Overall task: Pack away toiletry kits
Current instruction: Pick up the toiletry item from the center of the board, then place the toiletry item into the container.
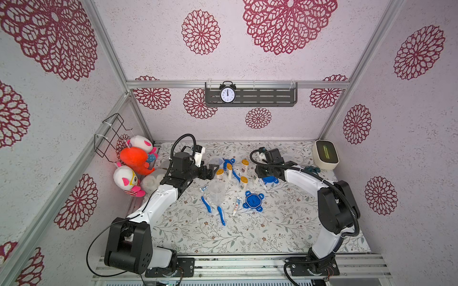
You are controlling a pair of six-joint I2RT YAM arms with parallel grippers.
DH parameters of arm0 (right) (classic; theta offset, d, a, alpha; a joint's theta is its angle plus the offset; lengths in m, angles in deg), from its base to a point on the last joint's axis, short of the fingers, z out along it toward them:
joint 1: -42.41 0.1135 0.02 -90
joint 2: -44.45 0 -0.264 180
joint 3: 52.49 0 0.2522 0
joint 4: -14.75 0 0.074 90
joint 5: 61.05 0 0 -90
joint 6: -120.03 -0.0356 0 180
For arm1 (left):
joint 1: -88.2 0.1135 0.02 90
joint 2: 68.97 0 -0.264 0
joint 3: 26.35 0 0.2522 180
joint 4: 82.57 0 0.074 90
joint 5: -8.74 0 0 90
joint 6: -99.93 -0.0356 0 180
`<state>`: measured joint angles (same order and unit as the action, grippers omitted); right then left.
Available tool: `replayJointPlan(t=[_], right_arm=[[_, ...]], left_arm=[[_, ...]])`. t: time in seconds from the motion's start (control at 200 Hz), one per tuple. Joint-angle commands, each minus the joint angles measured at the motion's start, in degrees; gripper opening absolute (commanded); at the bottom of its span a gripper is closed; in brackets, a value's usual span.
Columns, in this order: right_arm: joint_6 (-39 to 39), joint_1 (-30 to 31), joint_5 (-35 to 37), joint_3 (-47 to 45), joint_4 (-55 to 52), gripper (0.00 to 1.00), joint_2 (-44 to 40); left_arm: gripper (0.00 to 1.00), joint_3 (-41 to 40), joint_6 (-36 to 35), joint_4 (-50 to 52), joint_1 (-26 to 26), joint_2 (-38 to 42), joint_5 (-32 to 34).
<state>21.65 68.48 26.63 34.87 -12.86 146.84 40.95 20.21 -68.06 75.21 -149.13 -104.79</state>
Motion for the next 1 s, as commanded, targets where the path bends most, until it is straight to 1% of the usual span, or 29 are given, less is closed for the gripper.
replayJointPlan(t=[0.0, 0.08, 0.18, 0.255, 0.36, 0.45, 0.555, 0.706, 0.856, 0.991], right_arm=[[0.5, 0.5, 2.4, 1.3, -0.9, 0.21, -2.4], [1.5, 0.5, 3.8, 1.1, -2.5, 0.17, -6.7], [3.2, 0.4, 7.2, 1.3, -6.1, 0.17, -13.8], [4.0, -0.8, 9.2, 1.5, -9.0, 0.17, -19.4], [4.2, -4.7, 9.6, 1.2, -11.3, 0.17, -25.4], [3.9, -9.4, 8.3, 1.3, -12.2, 0.16, -27.7], [4.1, -12.9, 7.9, 2.1, -12.1, 0.16, -27.4], [5.0, -15.7, 8.2, 4.7, -10.3, 0.16, -23.6], [4.8, -17.0, 5.7, 7.3, -7.8, 0.16, -18.8], [5.4, -17.3, 6.8, 9.6, -8.1, 0.16, -14.4]], left_arm=[[0.97, 1.6, -1.3, -0.4, -0.8, -0.1, -0.8], [0.97, 2.1, -1.4, -0.4, -1.0, -0.5, -0.8], [0.96, 3.3, -1.5, -0.4, -1.3, -0.9, -1.1], [0.96, 3.9, -1.8, -0.8, -1.8, -1.3, -1.5], [0.96, 5.1, -2.4, -0.9, -2.2, -1.9, -1.8], [0.96, 6.0, -2.6, -1.0, -2.4, -2.8, -2.3], [0.96, 7.0, -2.7, -0.8, -2.8, -3.8, -2.6], [0.96, 7.3, -3.1, -0.7, -3.3, -4.1, -2.4], [0.96, 7.0, -3.5, -0.4, -3.5, -3.8, -1.9], [0.96, 6.7, -3.8, -0.1, -3.5, -3.4, -1.9]])
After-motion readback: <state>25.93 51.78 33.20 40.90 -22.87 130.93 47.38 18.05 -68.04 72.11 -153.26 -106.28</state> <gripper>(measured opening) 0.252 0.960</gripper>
